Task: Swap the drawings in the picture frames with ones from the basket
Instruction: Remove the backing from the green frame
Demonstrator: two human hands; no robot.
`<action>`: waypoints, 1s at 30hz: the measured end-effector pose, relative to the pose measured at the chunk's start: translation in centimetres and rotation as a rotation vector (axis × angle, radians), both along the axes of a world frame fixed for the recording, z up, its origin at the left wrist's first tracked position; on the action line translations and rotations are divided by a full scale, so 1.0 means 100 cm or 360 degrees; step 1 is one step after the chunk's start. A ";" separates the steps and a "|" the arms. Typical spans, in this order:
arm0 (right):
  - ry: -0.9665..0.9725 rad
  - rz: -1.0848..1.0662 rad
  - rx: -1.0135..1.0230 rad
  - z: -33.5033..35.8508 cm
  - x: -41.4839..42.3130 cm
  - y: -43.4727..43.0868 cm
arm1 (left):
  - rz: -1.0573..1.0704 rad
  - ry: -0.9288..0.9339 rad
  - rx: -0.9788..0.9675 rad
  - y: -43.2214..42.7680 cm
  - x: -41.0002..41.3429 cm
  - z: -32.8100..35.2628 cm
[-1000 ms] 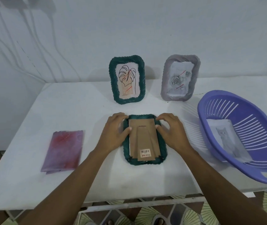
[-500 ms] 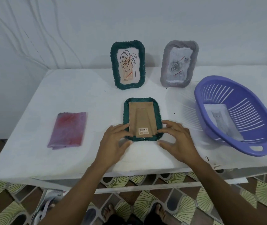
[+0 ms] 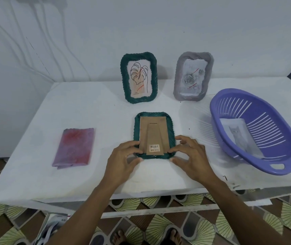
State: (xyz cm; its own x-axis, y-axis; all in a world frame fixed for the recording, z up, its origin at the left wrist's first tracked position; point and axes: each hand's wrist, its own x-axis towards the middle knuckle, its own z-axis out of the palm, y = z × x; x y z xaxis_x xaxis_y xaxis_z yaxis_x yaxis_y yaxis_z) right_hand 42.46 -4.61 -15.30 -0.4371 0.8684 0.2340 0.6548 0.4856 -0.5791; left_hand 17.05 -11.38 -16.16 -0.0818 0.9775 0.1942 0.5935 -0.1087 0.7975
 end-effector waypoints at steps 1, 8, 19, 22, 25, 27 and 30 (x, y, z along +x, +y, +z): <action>-0.0012 -0.0004 -0.0003 0.000 0.000 0.000 | -0.0009 0.0011 0.0015 0.000 0.000 0.000; -0.0112 0.0021 -0.0031 0.003 0.001 -0.002 | -0.0051 0.0085 0.0083 -0.001 0.000 -0.002; 0.0071 -0.0004 -0.0182 0.013 0.000 0.001 | 0.0102 0.0182 0.0085 0.005 0.008 0.016; 0.0234 -0.0096 -0.0135 0.018 -0.009 0.021 | 0.0241 0.0403 0.0116 0.030 0.025 0.033; 0.0166 -0.0160 -0.0165 0.017 -0.020 0.045 | 0.0094 0.0579 -0.0071 0.057 0.044 0.037; 0.0125 -0.0193 -0.0211 0.013 -0.025 0.053 | 0.0054 0.0805 -0.0137 0.066 0.050 0.030; 0.0113 -0.0239 -0.0181 0.005 -0.028 0.053 | 0.0108 0.0818 -0.0064 0.067 0.053 0.021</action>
